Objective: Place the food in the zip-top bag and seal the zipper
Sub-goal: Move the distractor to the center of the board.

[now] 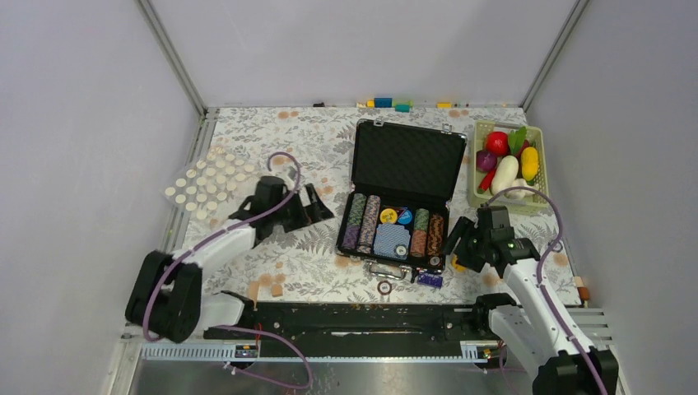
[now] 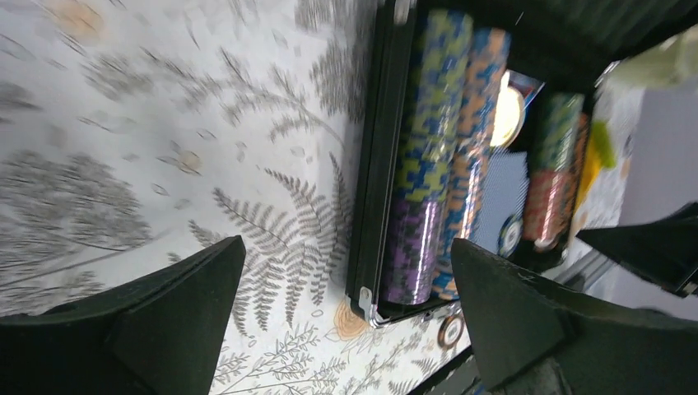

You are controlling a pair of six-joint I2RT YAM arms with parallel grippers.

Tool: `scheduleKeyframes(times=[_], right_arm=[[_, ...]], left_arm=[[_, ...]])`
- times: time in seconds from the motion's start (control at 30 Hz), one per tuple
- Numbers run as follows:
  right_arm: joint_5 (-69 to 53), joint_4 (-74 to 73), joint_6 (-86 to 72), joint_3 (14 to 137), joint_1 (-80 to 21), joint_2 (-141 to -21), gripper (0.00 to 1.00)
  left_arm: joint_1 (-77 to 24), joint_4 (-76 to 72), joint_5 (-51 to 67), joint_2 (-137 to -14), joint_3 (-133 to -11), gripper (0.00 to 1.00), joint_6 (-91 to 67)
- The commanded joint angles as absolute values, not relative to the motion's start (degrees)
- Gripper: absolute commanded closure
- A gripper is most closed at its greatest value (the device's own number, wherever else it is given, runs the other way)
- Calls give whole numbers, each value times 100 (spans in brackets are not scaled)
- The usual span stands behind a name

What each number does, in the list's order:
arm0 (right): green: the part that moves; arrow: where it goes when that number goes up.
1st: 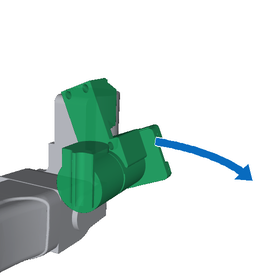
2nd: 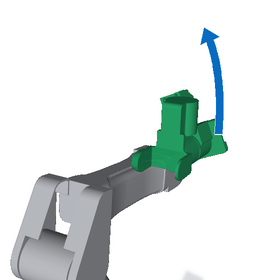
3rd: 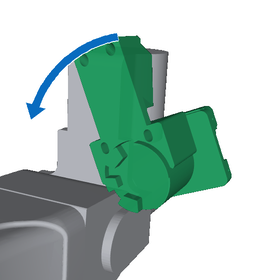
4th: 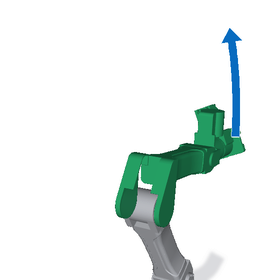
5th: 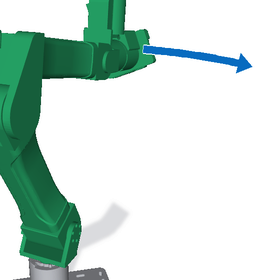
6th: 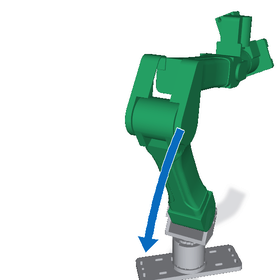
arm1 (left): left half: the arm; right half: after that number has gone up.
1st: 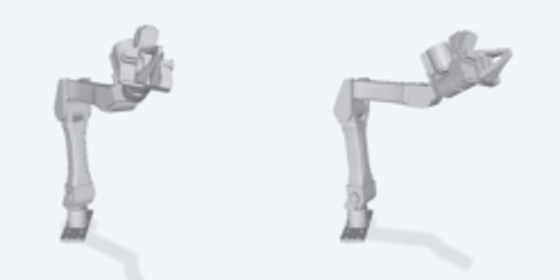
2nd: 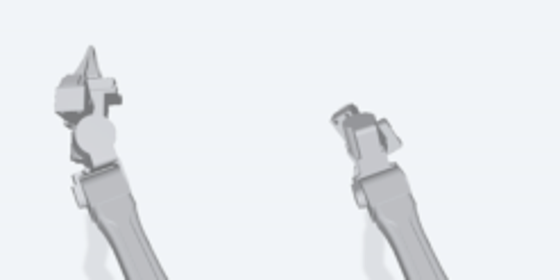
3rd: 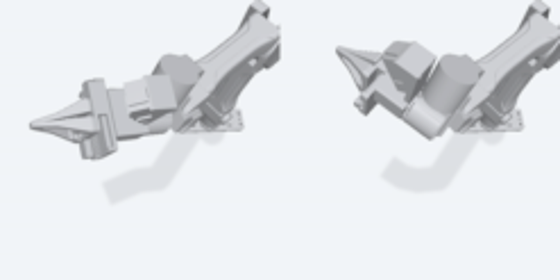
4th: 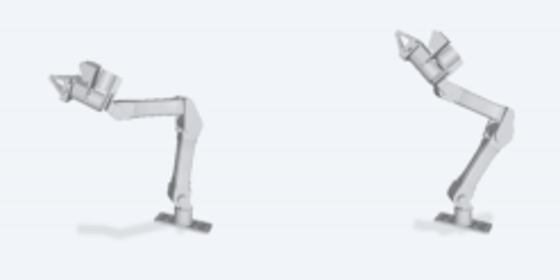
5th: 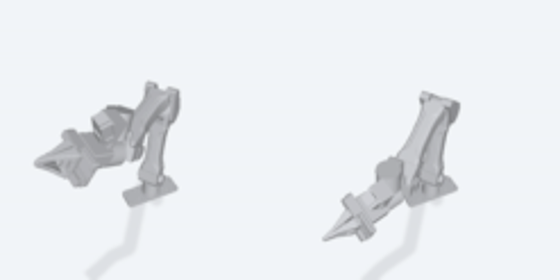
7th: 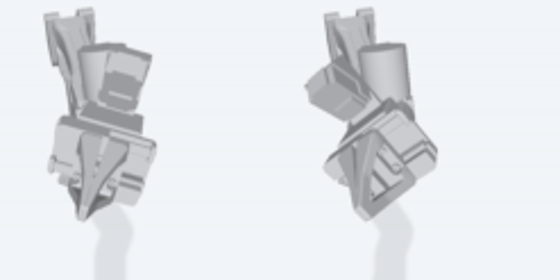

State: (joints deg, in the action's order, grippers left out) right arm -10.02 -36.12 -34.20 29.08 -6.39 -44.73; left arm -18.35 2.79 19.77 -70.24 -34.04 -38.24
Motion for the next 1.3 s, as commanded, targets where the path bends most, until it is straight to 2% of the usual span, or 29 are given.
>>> scheduleKeyframes(times=[0.0,0.27,0.43,0.6,0.93,1.27], right_arm=[[-526,-3583,-3775,2750,-1028,-4753,36],[-185,-3182,-3883,2496,-1211,-5154,58],[-413,-2599,-3910,2435,-1415,-5559,77],[-527,-1779,-3998,2727,-1847,-6300,100],[-577,-499,-4118,4590,-2304,-8466,100],[-495,-367,-4031,6955,-2373,-10427,100]], left_arm=[[-2482,-193,2056,-7767,-3753,1,-3887],[-3023,-459,2221,-8766,-4035,2,-3999],[-3167,-542,2285,-9023,-4148,3,-4064],[-3225,-692,2403,-9251,-4302,4,-4155],[-3092,-302,1952,-9694,-5246,5,-3893],[-2005,-280,2273,-10794,-6381,6,-3831]])
